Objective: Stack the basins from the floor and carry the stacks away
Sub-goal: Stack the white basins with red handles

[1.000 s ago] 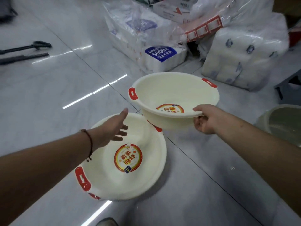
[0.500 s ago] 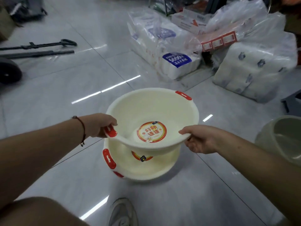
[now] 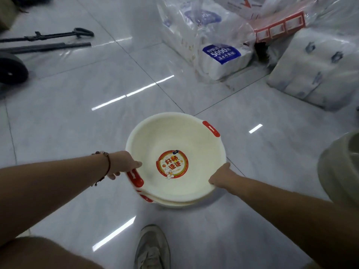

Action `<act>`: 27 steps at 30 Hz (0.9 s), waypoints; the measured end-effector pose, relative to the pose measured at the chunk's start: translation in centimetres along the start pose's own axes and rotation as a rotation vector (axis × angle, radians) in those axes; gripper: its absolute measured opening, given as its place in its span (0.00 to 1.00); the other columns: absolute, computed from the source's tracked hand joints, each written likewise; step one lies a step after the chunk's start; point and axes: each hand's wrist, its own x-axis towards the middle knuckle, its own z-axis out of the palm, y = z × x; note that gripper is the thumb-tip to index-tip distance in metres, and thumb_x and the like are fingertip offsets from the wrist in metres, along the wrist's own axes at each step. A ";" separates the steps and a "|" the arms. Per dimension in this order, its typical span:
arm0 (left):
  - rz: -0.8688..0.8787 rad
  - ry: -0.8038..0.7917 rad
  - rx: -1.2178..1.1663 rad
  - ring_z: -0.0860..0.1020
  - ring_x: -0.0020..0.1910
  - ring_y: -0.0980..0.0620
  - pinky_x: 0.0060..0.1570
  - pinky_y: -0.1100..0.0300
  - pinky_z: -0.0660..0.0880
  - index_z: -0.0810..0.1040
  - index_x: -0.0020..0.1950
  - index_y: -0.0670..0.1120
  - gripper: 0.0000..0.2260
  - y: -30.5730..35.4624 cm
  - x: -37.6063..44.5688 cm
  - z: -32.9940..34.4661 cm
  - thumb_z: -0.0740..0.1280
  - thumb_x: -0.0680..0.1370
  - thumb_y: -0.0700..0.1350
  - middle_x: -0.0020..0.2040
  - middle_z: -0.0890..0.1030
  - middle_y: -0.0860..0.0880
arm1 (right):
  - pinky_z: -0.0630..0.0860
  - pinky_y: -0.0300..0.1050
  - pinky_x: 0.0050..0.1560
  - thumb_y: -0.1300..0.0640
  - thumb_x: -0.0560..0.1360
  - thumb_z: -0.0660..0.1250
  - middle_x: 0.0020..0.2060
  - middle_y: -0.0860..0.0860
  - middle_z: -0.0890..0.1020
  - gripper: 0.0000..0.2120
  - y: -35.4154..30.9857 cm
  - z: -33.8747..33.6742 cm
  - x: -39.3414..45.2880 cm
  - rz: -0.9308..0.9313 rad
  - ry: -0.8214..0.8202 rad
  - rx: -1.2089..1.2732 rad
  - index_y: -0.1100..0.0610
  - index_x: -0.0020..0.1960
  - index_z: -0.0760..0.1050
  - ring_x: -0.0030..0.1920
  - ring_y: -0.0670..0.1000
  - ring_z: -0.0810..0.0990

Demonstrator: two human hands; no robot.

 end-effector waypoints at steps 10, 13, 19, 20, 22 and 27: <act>0.073 0.183 0.241 0.79 0.59 0.39 0.56 0.52 0.76 0.42 0.75 0.28 0.43 0.4 3.2 4.0 0.66 0.80 0.54 0.65 0.76 0.35 | 0.68 0.51 0.70 0.58 0.75 0.69 0.70 0.61 0.68 0.46 0.9 0.3 2.3 0.012 -0.045 -0.048 0.66 0.76 0.38 0.69 0.60 0.69; 0.074 0.142 0.301 0.81 0.51 0.43 0.51 0.55 0.78 0.49 0.73 0.28 0.39 0.8 3.8 3.5 0.66 0.80 0.54 0.60 0.79 0.38 | 0.69 0.51 0.68 0.58 0.74 0.73 0.68 0.60 0.70 0.46 1.1 -0.2 2.7 -0.013 -0.070 -0.024 0.64 0.76 0.43 0.68 0.59 0.71; 0.118 0.306 1.171 0.80 0.53 0.44 0.53 0.49 0.78 0.73 0.67 0.42 0.22 3.3 2.6 2.5 0.59 0.80 0.56 0.57 0.79 0.45 | 0.77 0.47 0.57 0.51 0.70 0.75 0.60 0.54 0.75 0.39 2.0 -1.4 3.3 -0.133 -0.077 -0.136 0.59 0.72 0.58 0.56 0.53 0.76; 0.167 0.354 1.322 0.79 0.56 0.42 0.55 0.48 0.78 0.69 0.72 0.42 0.22 5.0 2.2 2.5 0.59 0.81 0.52 0.61 0.78 0.44 | 0.77 0.47 0.55 0.50 0.71 0.74 0.59 0.53 0.77 0.34 2.1 -2.1 3.3 -0.163 -0.066 -0.192 0.57 0.70 0.62 0.54 0.52 0.76; 0.344 0.471 1.324 0.79 0.53 0.44 0.54 0.49 0.77 0.56 0.79 0.44 0.28 8.8 2.2 3.3 0.59 0.81 0.49 0.61 0.76 0.43 | 0.77 0.50 0.58 0.46 0.71 0.70 0.61 0.53 0.77 0.29 2.2 -3.8 3.5 -0.220 -0.033 -0.292 0.52 0.68 0.67 0.56 0.54 0.78; 0.788 0.498 0.814 0.62 0.75 0.38 0.70 0.40 0.63 0.44 0.81 0.53 0.34 19.7 3.0 7.7 0.57 0.80 0.61 0.80 0.54 0.40 | 0.60 0.58 0.73 0.39 0.77 0.63 0.79 0.53 0.55 0.37 3.1 -8.2 6.4 -0.288 0.196 -0.414 0.49 0.79 0.52 0.76 0.60 0.58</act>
